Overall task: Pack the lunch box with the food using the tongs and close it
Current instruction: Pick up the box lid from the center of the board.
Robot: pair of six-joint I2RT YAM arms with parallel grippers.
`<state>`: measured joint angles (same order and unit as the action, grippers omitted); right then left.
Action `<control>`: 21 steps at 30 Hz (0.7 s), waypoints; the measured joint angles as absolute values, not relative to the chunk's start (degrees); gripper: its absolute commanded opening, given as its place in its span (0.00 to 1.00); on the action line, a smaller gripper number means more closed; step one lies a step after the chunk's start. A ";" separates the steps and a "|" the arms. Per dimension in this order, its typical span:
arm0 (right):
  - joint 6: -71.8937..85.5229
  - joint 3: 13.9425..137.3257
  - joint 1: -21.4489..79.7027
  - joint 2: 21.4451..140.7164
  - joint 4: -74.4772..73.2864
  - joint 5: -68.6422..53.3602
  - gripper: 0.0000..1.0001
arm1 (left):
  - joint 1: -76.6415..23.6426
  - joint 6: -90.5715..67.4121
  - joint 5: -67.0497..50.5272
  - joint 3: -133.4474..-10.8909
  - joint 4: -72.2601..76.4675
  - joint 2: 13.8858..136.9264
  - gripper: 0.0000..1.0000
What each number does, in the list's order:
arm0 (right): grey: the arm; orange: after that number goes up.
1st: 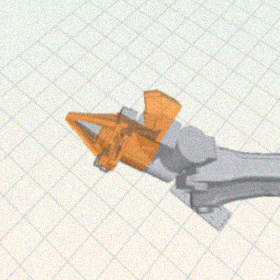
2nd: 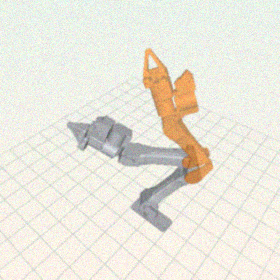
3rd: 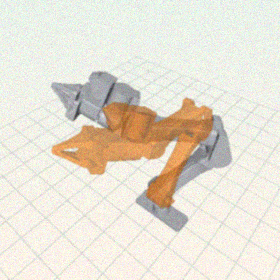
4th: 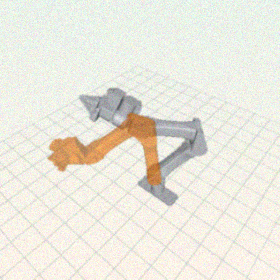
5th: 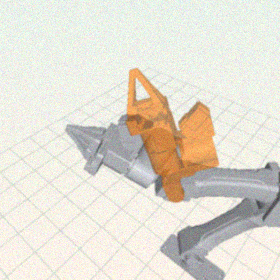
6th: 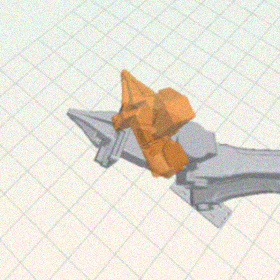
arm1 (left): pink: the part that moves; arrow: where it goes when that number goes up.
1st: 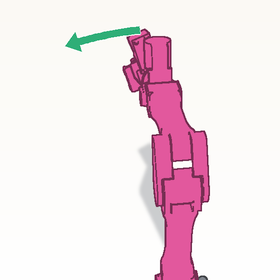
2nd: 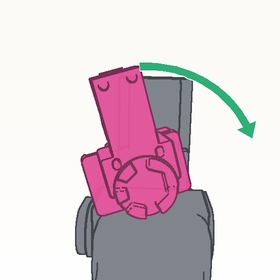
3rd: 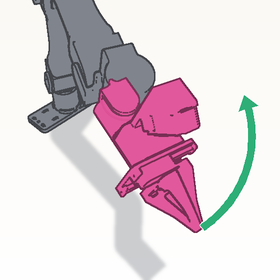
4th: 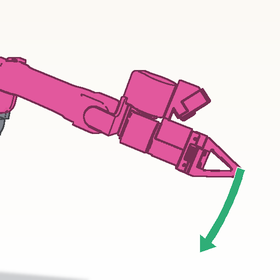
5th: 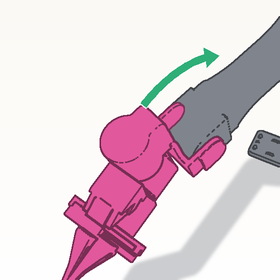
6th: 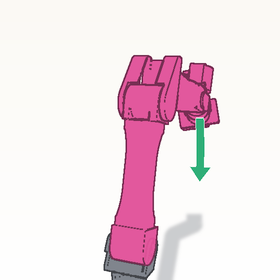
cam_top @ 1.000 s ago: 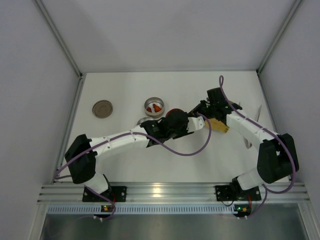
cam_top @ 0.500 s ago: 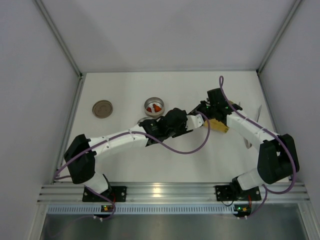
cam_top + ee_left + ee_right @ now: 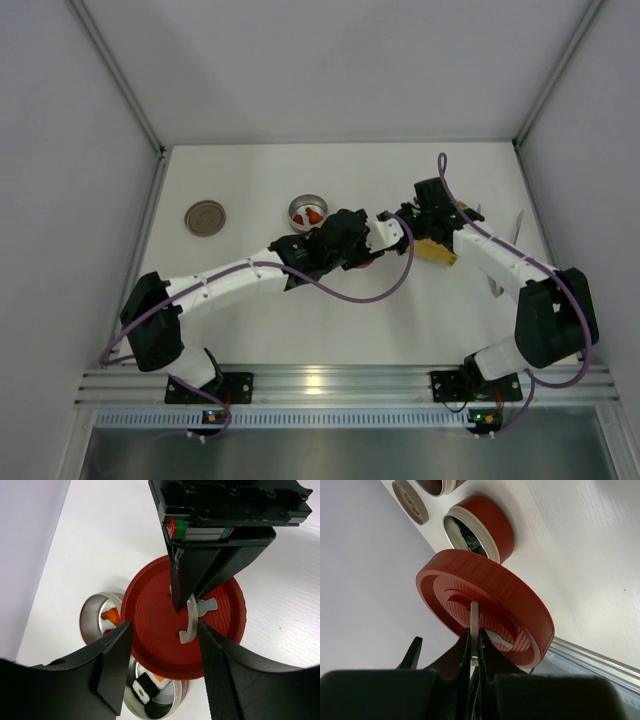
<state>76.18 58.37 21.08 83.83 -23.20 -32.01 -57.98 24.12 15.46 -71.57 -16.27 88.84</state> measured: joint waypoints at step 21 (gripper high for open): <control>76.25 58.28 21.15 83.83 -23.14 -33.01 0.00 | -56.93 24.82 12.88 -72.12 -16.36 92.36 0.46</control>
<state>76.25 58.28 21.15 83.83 -23.14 -33.01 -56.93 24.82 12.88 -72.12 -16.36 92.36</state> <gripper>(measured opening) 0.036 0.495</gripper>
